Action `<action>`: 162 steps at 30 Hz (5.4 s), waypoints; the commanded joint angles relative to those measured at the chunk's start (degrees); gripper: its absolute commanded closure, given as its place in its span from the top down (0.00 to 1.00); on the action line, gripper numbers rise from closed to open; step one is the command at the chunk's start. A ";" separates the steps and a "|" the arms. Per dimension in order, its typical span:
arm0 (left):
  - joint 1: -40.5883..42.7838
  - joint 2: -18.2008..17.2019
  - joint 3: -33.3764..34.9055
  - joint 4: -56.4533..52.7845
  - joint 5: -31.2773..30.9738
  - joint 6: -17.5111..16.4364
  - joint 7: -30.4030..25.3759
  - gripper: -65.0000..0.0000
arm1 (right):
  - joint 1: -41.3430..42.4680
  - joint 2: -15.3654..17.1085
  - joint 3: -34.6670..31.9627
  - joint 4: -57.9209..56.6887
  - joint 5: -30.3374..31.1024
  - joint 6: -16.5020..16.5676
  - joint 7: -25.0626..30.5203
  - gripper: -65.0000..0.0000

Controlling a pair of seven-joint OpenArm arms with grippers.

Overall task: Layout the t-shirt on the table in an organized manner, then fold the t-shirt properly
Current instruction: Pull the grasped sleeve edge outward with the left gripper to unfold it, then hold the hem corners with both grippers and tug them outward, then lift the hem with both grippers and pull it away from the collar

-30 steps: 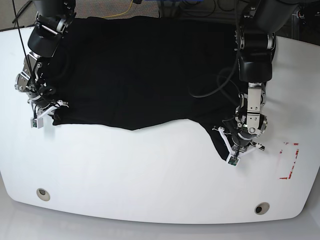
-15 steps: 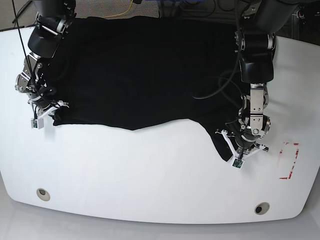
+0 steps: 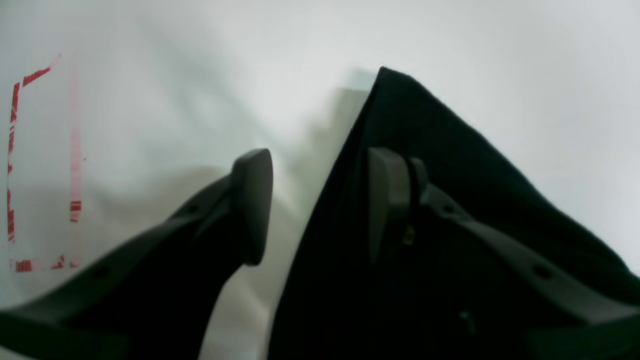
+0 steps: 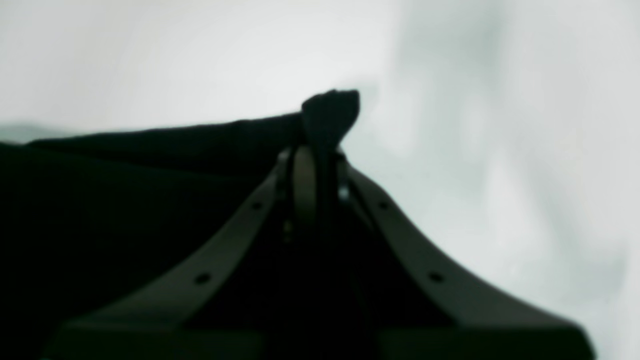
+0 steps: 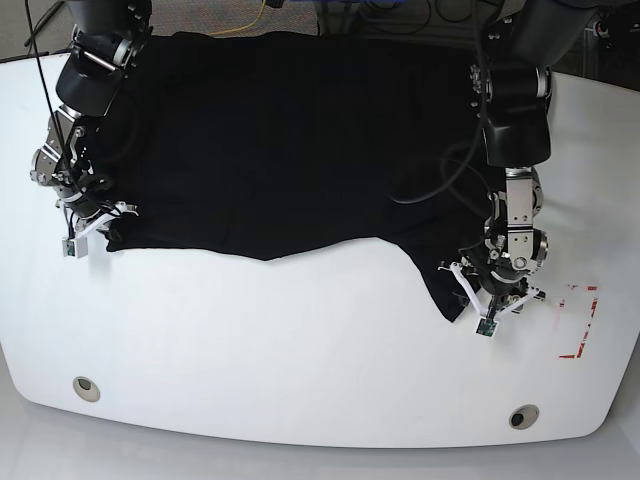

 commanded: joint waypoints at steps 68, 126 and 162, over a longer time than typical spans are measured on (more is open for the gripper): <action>-4.08 -0.26 -0.08 -5.75 -8.72 -9.17 -6.15 0.72 | 0.19 0.24 -0.32 -0.12 -2.46 0.26 -3.77 0.01; -4.17 -2.80 -2.01 -6.36 -8.72 -9.17 -6.32 0.00 | 0.46 0.24 -0.32 0.23 -2.37 0.26 -3.77 0.00; -7.69 -2.80 -2.98 9.73 -8.55 -9.26 -2.72 0.00 | 11.62 2.53 -0.41 17.55 -2.90 -0.26 -12.65 0.01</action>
